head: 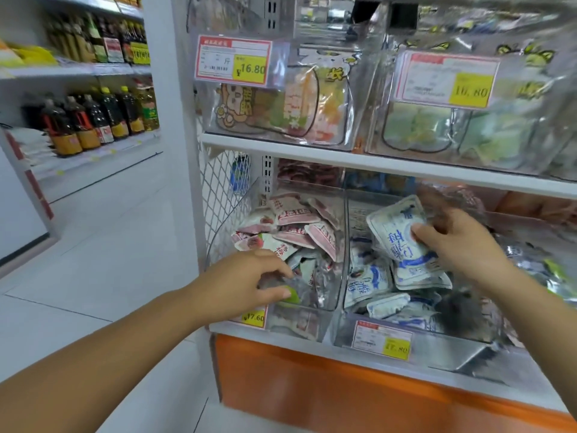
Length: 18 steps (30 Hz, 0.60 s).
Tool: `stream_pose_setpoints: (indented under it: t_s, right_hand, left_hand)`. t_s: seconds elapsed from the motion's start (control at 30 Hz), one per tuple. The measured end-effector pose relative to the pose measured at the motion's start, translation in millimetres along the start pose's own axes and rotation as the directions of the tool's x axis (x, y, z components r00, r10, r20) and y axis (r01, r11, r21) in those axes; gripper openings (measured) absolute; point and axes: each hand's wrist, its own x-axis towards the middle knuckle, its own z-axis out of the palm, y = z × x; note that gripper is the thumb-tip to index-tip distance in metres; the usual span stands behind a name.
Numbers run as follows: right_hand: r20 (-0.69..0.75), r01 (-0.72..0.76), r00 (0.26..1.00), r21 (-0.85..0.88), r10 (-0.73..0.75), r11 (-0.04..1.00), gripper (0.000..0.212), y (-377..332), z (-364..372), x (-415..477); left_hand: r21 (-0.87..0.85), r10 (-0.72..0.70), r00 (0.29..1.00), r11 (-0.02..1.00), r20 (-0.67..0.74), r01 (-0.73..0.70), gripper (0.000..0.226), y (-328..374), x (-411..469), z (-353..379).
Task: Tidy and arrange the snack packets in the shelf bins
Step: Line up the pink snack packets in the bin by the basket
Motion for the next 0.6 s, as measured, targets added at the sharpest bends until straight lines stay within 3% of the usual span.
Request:
stream_pose_setpoints:
  t_s: [0.07,0.1,0.17,0.23,0.33,0.5,0.6]
  right_hand:
    - [-0.001,0.057,0.998,-0.331,-0.061,0.942,0.056,-1.9,1.3,-4.5]
    - [0.011,0.128,0.991,-0.375,-0.134,0.918,0.050,-11.9,5.1,-10.4]
    - [0.115,0.357,0.934,-0.255,-0.339,0.898,0.034,-43.1,19.4,-18.3]
    - [0.355,0.492,0.837,-0.156,-0.416,0.857,0.024,-77.8,42.3,-17.8]
    - [0.703,0.623,0.654,-0.291,-0.279,0.726,0.026,-100.1,91.6,10.6]
    - [0.780,0.701,0.614,-0.468,-0.121,0.538,0.040,-90.9,120.2,51.8]
    - [0.797,0.734,0.592,-0.473,-0.117,0.487,0.030,-87.9,122.0,61.4]
  left_hand:
    - [0.019,0.005,1.000,1.000,0.017,-0.005,0.029,0.1,-3.0,-3.8]
    - [0.042,0.004,1.000,0.999,0.026,-0.006,0.030,-0.6,-5.7,-6.5]
    - [0.113,0.001,0.999,0.994,0.044,-0.006,0.034,-3.9,-11.7,-11.7]
    - [0.156,-0.002,0.999,0.988,0.043,-0.005,0.038,-6.9,-16.8,-15.3]
    - [0.122,-0.004,1.000,0.993,0.026,0.001,0.039,-11.8,-20.8,-17.3]
    - [0.082,0.024,0.999,0.996,-0.026,-0.021,0.036,-23.5,-17.9,-14.5]
    - [0.095,0.059,0.997,0.994,-0.059,-0.053,0.042,-23.8,-5.3,-10.8]
